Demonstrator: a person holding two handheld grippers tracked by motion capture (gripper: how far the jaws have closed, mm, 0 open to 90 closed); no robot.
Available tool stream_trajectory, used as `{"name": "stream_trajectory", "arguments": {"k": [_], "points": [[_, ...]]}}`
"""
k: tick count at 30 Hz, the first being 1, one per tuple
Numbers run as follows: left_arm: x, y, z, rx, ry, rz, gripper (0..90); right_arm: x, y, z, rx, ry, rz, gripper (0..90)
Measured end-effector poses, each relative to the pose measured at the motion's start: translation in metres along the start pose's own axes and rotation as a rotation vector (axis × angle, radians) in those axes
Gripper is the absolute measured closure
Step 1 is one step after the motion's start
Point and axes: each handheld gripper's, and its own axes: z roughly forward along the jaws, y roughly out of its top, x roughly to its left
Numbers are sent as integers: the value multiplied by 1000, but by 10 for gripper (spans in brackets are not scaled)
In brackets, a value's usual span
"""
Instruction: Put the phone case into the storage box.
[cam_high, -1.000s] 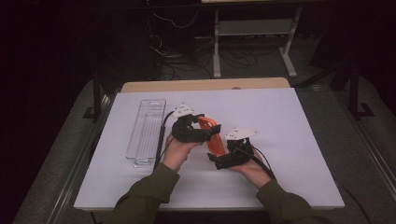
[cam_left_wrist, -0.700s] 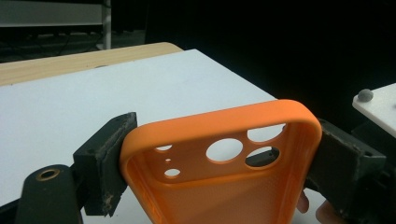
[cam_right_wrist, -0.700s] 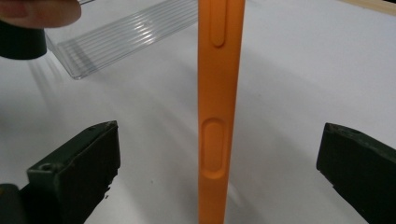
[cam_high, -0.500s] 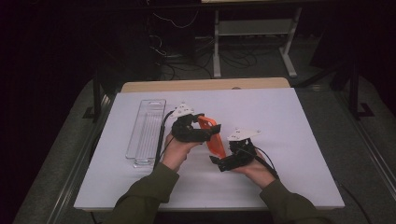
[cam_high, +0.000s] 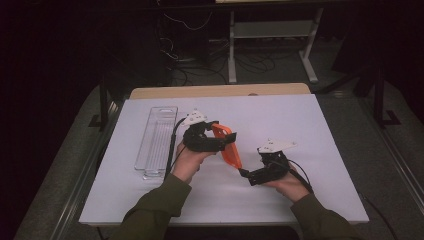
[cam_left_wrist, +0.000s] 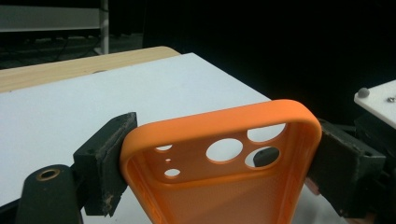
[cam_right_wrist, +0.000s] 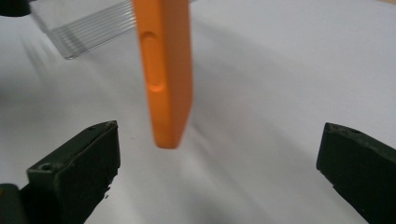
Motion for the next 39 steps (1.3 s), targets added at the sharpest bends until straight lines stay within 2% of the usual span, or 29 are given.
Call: {"name": "stream_trajectory", "arguments": {"k": [10,20,25,32,39], "points": [[0,2,-1,-4,-8,11,154,-10,-18,-19,4,-53,0,0],[1,5,-3,-15,-9,17,154,-13,-38,-33,27,-63,14,0],[1,5,-4,-14,-12,22,154,-13,-46,-35,42,-66,13,0],[0,7,-3,-2,-17,36,154,-13,-45,-32,61,-71,17,0],[3,13,-9,-1,-14,44,154,-15,-44,-30,67,-82,-2,0]]}}
